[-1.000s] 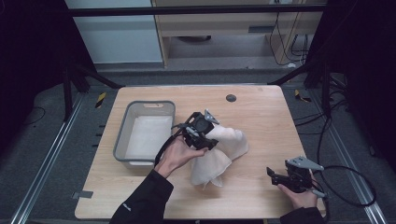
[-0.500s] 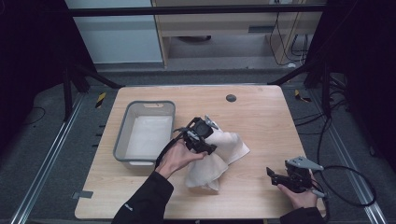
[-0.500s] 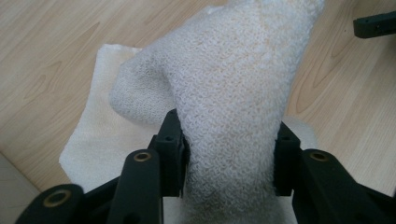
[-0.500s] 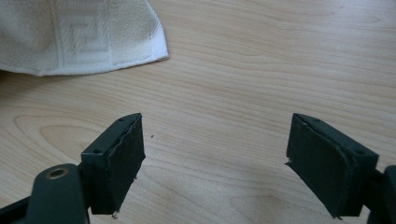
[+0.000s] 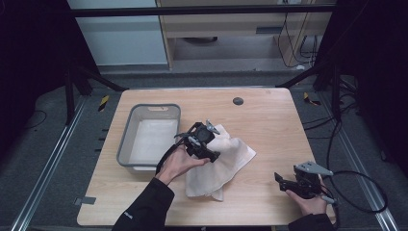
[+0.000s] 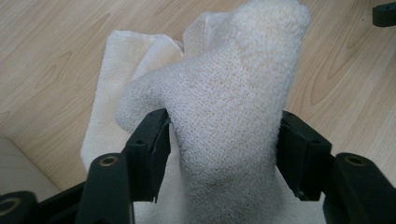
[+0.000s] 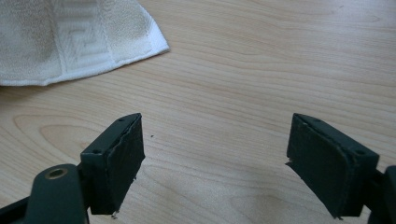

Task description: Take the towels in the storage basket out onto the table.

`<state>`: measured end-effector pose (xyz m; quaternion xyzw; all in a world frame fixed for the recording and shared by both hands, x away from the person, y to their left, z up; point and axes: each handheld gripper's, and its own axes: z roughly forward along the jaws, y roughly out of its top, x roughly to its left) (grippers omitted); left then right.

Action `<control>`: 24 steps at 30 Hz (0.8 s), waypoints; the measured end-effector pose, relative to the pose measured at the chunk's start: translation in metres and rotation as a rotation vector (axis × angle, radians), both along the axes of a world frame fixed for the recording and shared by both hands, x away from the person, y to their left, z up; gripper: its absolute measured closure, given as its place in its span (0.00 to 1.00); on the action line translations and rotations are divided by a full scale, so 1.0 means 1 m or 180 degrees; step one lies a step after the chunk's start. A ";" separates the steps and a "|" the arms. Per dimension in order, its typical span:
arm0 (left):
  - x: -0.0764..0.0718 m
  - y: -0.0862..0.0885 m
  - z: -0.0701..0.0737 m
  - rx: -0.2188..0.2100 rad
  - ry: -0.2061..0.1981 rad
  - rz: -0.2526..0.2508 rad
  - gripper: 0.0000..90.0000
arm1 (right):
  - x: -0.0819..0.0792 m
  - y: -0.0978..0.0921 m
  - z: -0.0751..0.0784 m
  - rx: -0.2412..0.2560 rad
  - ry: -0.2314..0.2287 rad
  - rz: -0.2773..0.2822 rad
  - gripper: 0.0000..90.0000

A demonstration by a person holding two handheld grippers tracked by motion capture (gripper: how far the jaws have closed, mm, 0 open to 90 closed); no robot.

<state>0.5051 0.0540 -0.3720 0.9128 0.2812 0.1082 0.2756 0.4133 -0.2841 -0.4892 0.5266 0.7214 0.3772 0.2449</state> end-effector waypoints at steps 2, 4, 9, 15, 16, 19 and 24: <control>0.000 0.003 0.002 -0.0021 0.0014 -0.0019 0.40 | 0.000 0.000 0.000 -0.0006 -0.0003 0.0002 0.21; -0.002 0.004 0.004 -0.0056 -0.0011 -0.0006 0.38 | 0.000 0.000 0.000 -0.0004 0.0000 0.0001 0.21; -0.008 0.013 0.014 -0.0115 -0.0084 0.0009 0.33 | 0.000 0.000 0.000 -0.0002 -0.0001 -0.0004 0.21; -0.016 0.032 0.024 -0.0225 -0.0171 0.0066 0.30 | 0.000 0.000 0.000 -0.0001 -0.0002 -0.0008 0.21; -0.017 0.034 0.025 -0.0247 -0.0181 0.0079 0.29 | 0.000 0.000 0.000 -0.0001 -0.0003 -0.0008 0.21; -0.021 0.045 0.029 -0.0361 -0.0222 0.0145 0.27 | 0.000 0.000 0.000 -0.0003 -0.0003 -0.0011 0.20; -0.029 0.062 0.031 -0.0436 -0.0296 0.0241 0.21 | 0.000 0.000 0.000 -0.0002 -0.0001 -0.0015 0.20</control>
